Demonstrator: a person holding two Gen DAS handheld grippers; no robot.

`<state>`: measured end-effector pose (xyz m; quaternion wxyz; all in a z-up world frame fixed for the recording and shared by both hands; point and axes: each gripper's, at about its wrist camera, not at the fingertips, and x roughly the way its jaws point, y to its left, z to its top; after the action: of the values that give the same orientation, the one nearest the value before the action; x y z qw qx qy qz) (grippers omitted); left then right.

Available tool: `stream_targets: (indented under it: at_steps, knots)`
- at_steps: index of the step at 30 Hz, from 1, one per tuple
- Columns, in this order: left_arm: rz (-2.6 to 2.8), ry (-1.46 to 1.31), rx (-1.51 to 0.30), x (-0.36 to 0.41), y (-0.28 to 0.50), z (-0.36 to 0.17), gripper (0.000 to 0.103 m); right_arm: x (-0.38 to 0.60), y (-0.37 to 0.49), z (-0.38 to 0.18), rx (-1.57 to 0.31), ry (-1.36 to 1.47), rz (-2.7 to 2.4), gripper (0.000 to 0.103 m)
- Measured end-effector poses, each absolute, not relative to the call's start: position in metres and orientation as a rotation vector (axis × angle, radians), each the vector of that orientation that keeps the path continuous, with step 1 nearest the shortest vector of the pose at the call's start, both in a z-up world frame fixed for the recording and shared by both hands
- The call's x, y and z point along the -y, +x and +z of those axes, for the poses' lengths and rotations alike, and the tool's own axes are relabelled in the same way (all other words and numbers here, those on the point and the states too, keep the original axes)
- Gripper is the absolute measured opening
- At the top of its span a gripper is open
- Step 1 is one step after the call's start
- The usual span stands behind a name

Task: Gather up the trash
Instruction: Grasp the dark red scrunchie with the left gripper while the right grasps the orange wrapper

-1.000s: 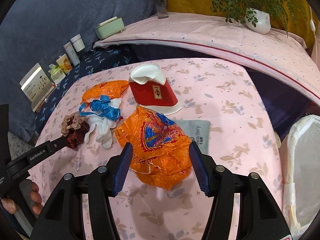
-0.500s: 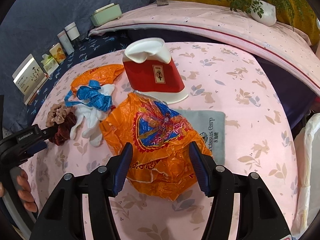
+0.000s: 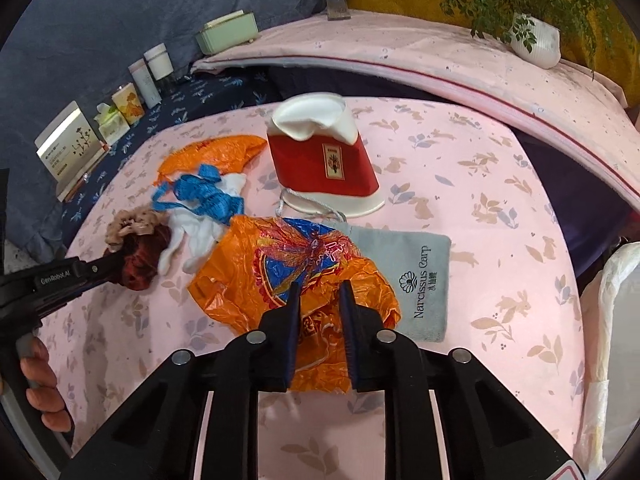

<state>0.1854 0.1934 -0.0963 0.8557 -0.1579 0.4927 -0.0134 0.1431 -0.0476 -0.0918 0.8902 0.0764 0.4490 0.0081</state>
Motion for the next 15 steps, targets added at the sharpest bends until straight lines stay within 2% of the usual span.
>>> stream_targets:
  at_steps: [15]
  knots:
    - [-0.231, -0.262, -0.923, -0.119, 0.139, -0.024, 0.013, 0.084, 0.097, -0.018, -0.752, 0.219, -0.008, 0.016]
